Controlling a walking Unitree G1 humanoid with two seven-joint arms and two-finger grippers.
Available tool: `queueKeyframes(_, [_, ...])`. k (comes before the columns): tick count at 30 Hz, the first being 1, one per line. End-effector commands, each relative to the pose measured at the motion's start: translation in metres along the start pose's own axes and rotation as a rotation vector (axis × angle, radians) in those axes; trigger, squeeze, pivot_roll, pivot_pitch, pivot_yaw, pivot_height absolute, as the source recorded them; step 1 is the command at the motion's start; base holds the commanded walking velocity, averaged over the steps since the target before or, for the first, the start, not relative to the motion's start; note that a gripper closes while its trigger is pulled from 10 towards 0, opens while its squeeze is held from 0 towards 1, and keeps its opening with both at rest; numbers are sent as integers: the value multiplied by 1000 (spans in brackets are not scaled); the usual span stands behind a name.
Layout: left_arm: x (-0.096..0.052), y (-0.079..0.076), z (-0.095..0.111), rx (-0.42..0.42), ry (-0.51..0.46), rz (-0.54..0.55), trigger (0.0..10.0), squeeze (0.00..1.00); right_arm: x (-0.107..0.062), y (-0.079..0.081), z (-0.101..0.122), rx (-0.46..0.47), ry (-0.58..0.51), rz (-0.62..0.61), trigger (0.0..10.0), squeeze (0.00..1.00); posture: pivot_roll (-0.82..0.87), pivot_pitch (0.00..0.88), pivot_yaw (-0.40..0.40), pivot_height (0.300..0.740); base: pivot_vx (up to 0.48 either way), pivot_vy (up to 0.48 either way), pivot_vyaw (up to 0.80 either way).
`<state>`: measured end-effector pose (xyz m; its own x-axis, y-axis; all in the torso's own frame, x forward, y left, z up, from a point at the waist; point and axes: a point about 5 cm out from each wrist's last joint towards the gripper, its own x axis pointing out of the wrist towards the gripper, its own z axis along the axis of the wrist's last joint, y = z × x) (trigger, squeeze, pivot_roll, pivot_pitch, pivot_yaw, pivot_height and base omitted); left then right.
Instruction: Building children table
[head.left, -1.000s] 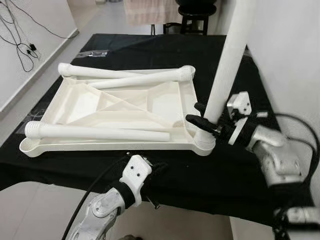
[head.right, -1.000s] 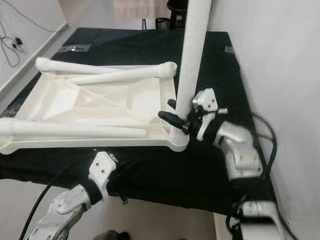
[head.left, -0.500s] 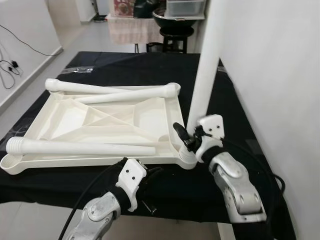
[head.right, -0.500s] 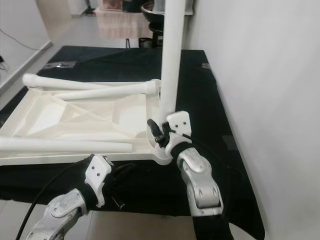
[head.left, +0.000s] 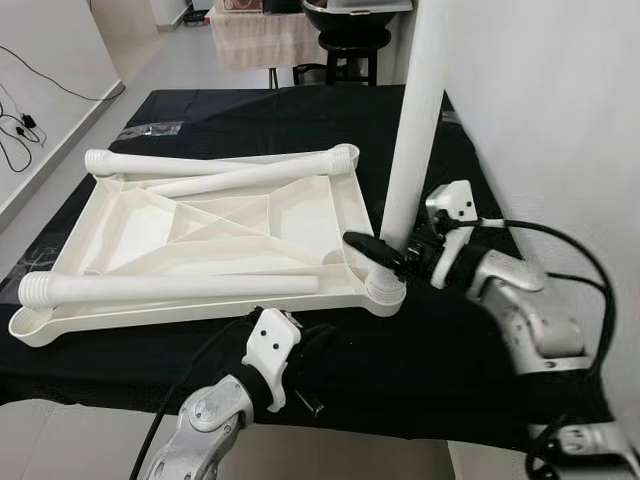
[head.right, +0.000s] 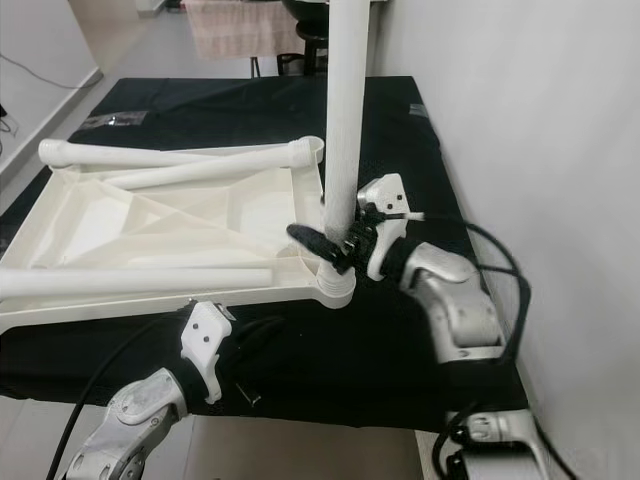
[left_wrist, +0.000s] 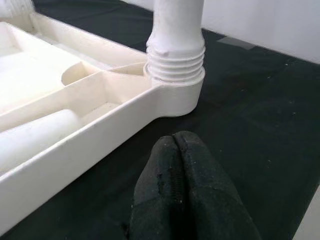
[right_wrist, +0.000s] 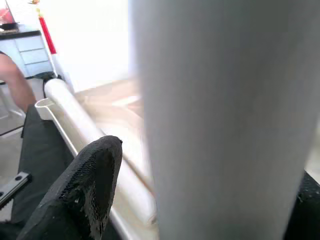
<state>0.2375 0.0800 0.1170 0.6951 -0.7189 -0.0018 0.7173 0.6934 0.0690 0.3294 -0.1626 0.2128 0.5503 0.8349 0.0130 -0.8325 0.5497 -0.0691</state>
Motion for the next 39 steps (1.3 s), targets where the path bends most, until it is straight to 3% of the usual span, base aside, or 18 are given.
queueKeyframes(1, [-1,0,-5,-16,13,-1,10000,0,4,-4,3,9,-16,91,10000,0,-11,90,4,740,0,0,0])
queueKeyframes(3, [-1,0,-6,-16,14,0,10000,0,6,-5,5,16,-22,120,10000,0,-11,89,3,740,0,0,0])
queueKeyframes(4, [-1,0,-6,-17,14,0,10000,0,8,-9,8,19,-24,143,4157,0,-10,88,3,740,0,0,0])
queueKeyframes(5, [-1,0,-6,-17,14,0,10000,0,8,-9,8,19,-24,143,4157,0,-10,88,3,740,0,0,0])
queueKeyframes(6, [-1,0,-6,-19,16,-3,10000,0,11,-14,12,24,-29,176,0,0,-8,86,1,740,0,0,0])
queueKeyframes(17, [-1,-1,-7,-28,14,-2,10000,0,7,-20,-4,19,9,124,0,0,-8,94,0,740,0,0,0])
queueKeyframes(22, [-4,-1,-6,-35,12,-6,10000,0,12,-2,-33,-2,99,-115,0,0,-27,111,6,740,0,0,0])
queueKeyframes(23, [-4,0,-5,-35,11,-7,10000,0,16,2,-48,44,103,-417,0,0,-36,123,17,740,0,0,0])
queueKeyframes(24, [-5,0,-4,-37,10,-9,10000,0,15,25,-70,121,126,-564,0,0,-28,134,18,740,0,0,0])
queueKeyframes(25, [-5,0,-4,-37,10,-9,10000,0,15,25,-70,121,126,-564,0,0,-28,134,18,740,0,0,0])
queueKeyframes(26, [-5,0,-4,-38,10,-11,10000,0,12,42,-84,181,144,-655,0,0,-25,136,20,740,0,0,0])
queueKeyframes(27, [-6,0,-4,-38,11,-13,10000,0,13,55,-92,184,171,-643,0,0,-42,134,29,740,0,0,0])
queueKeyframes(29, [-6,0,-4,-42,10,-13,10000,0,15,56,-94,182,184,-604,0,0,-40,129,26,740,0,0,0])
queueKeyframes(35, [-7,1,-4,-55,10,-17,10000,0,25,44,-88,152,165,-601,0,0,-25,137,19,740,0,0,0])
queueKeyframes(36, [-7,1,-4,-55,10,-15,10000,0,26,42,-86,139,169,-620,3137,0,-20,136,20,740,0,0,0])
queueKeyframes(37, [-7,1,-4,-55,10,-15,10000,0,26,42,-86,139,169,-620,3137,0,-20,136,20,740,0,0,0])
queueKeyframes(38, [-7,1,-4,-55,11,-16,10000,0,29,39,-79,134,136,-577,10000,1000,-20,136,20,740,0,0,0])
queueKeyframes(39, [-7,1,-4,-55,11,-16,10000,0,29,39,-79,134,136,-577,10000,1000,-20,136,20,740,0,0,0])
